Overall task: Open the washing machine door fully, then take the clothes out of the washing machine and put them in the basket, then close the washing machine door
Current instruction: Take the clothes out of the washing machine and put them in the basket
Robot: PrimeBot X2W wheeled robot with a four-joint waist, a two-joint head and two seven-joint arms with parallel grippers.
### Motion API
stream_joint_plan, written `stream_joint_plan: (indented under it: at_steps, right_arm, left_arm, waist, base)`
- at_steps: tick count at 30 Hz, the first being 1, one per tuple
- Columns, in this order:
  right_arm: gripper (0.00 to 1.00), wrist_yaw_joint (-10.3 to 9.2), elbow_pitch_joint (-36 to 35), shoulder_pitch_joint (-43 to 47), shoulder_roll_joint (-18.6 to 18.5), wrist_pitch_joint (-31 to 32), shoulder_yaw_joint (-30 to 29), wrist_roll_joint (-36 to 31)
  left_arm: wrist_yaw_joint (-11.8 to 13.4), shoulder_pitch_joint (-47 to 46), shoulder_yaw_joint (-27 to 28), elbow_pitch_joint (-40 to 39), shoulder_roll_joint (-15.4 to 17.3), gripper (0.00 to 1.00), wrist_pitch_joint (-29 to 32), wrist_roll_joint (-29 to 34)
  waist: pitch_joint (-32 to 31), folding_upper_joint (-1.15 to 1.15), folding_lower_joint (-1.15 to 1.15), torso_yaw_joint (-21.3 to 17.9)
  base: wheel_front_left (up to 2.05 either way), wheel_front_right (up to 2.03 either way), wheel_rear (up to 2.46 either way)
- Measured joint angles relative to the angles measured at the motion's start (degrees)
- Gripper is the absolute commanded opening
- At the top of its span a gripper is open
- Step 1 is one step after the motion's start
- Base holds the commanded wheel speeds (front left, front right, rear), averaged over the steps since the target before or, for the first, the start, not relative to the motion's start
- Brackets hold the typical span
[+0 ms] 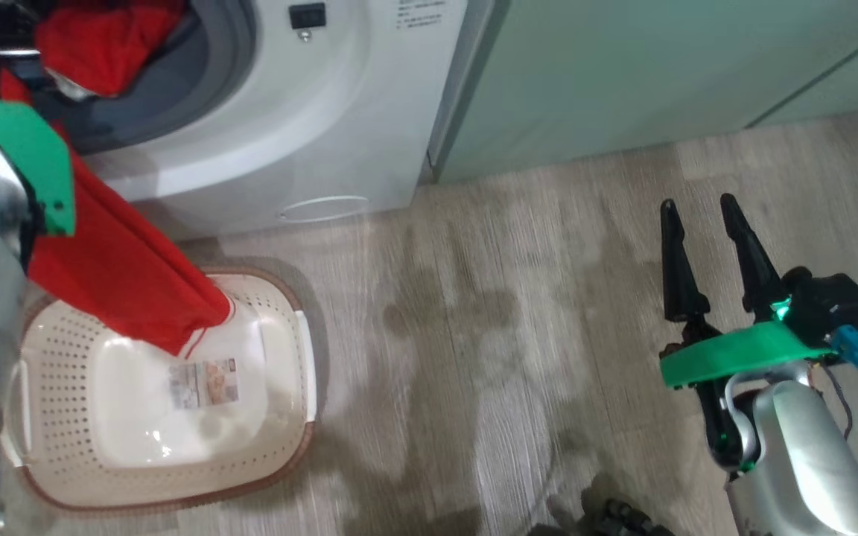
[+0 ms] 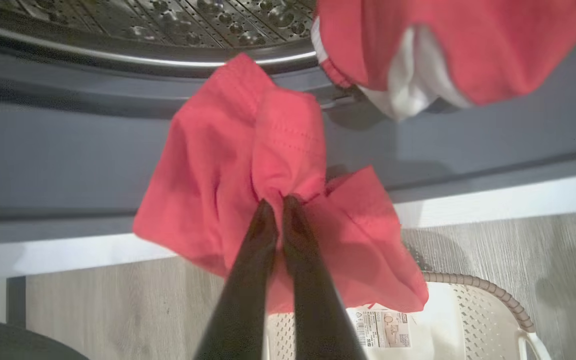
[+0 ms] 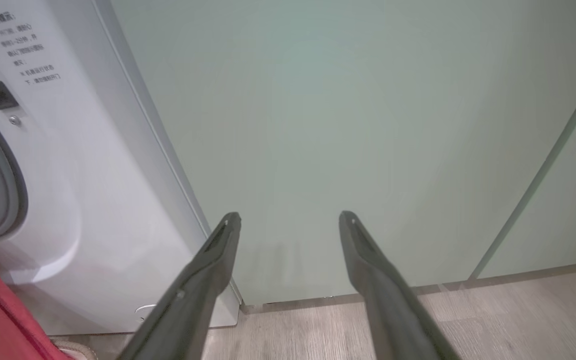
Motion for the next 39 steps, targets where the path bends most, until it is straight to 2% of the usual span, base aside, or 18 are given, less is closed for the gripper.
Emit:
stream_joint_plan:
  at_steps: [7, 14, 19, 25, 39]
  right_arm:
    - [1.0, 0.0, 1.1, 2.9, 0.0, 0.0, -0.1, -0.6]
    - [1.0, 0.0, 2.1, 5.9, 0.0, 0.0, -0.3, -1.1]
    - [1.0, 0.0, 2.0, 6.7, 0.0, 0.0, -0.4, -1.4]
    - [1.0, 0.0, 1.9, 6.7, 0.0, 0.0, -0.2, -1.8]
    - [1.0, 0.0, 0.9, 4.6, 0.0, 0.0, -0.5, -2.5]
  left_arm:
    - [-1.6, 5.9, -0.5, 0.1, -1.5, 0.0, -7.9, -1.0]
    - [-3.4, 14.8, -1.9, -1.8, -4.8, 0.0, -14.2, -1.8]
    - [-4.4, 24.4, -3.0, -4.1, -7.6, 0.0, -15.6, -2.9]
    - [-5.5, 30.8, -3.4, -4.1, -8.9, 0.0, -13.3, -5.1]
    - [-8.4, 32.1, -1.7, 1.8, -9.2, 0.0, 3.2, -12.1]
  waist:
    - [-4.6, 0.0, 0.0, 1.6]
    - [-9.6, 0.0, 0.0, 3.7]
    - [-11.7, 0.0, 0.0, 5.2]
    - [-10.6, 0.0, 0.0, 4.9]
    - [-4.6, 0.0, 0.0, 1.8]
  base:
    - [0.0, 0.0, 0.0]
    - [0.0, 0.0, 0.0]
    - [0.0, 0.0, 0.0]
    - [0.0, 0.0, 0.0]
    - [0.0, 0.0, 0.0]
